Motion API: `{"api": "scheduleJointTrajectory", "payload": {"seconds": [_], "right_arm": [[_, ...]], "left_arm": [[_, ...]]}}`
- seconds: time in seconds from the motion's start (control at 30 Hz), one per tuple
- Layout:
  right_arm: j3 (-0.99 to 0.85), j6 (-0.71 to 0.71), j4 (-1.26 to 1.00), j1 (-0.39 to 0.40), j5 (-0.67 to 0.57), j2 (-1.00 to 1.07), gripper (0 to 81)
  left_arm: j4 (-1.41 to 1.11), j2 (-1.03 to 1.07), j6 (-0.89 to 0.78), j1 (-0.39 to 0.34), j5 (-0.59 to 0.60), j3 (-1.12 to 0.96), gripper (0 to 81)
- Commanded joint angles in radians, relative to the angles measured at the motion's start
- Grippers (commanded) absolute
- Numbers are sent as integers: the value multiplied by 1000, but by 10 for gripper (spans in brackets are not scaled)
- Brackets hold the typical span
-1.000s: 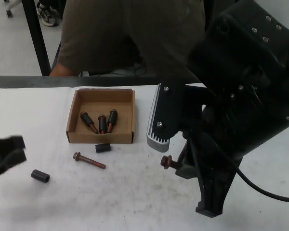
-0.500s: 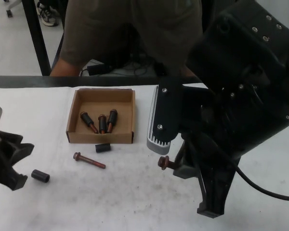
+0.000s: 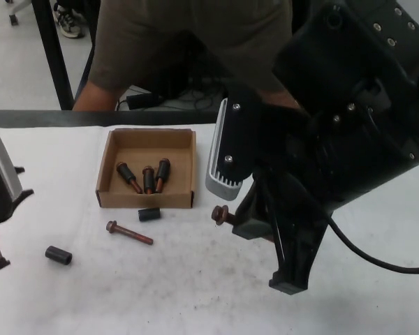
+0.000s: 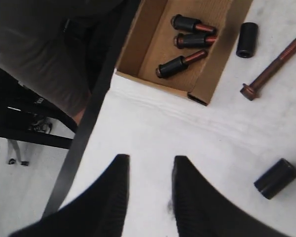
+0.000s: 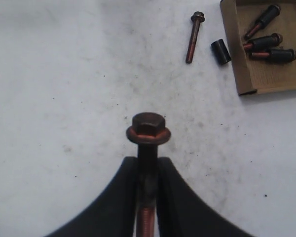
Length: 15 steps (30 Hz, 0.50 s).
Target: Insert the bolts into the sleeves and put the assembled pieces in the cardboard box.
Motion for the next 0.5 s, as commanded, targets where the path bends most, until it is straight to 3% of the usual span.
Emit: {"api": "scheduleJointTrajectory", "payload": {"seconds": [0.0,0.2,0.47], "right_arm": [[2,-19,-16,-4,-15,-14,3],[2,-22,-16,-4,-15,-14,3],[2,-14,-16,-4,-15,-14,3]], "left_arm": [[-33,10,32,-4,44,-5,293],[17,74,128,-4,135,-2,293],[140,147,358,-4,110,-2,293]]}}
